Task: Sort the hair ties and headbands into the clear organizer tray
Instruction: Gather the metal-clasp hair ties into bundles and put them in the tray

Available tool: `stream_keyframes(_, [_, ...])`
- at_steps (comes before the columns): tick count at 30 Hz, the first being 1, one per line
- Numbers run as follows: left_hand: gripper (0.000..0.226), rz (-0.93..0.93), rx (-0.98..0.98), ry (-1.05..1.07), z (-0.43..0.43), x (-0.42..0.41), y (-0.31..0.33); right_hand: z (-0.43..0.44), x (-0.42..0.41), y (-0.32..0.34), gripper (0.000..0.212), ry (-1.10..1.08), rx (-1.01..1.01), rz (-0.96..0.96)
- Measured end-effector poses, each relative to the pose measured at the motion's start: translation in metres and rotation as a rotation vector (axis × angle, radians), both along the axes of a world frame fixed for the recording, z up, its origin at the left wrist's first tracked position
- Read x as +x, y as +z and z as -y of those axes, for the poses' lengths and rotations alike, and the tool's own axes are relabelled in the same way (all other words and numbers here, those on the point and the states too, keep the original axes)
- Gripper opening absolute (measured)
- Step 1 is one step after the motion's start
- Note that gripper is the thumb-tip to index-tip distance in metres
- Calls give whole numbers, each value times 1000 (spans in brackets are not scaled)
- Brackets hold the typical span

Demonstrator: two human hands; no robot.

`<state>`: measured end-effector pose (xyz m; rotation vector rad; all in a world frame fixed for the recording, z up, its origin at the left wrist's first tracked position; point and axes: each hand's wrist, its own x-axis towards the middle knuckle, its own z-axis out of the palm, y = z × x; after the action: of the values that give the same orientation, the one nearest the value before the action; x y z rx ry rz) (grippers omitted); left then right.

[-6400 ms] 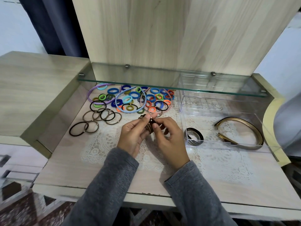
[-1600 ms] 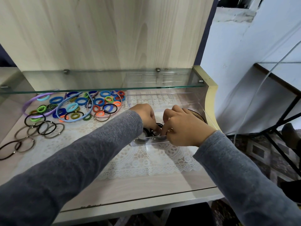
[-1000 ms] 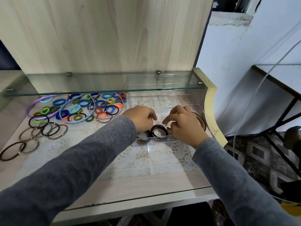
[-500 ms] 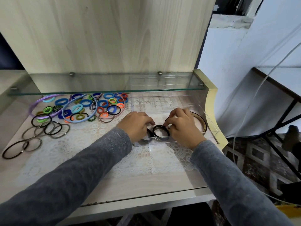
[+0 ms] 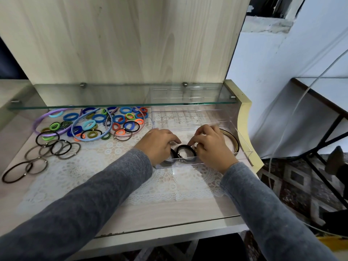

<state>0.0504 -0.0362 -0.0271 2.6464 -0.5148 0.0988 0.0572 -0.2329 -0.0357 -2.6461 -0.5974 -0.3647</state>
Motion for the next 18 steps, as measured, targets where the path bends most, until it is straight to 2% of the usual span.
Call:
stream_keyframes(14, [25, 15, 57, 86, -13, -7, 11, 0, 1, 1, 48, -15, -8, -31])
stream_keyframes(18, [33, 39, 192, 71, -14, -7, 12, 0, 0, 1, 49, -9, -21, -42])
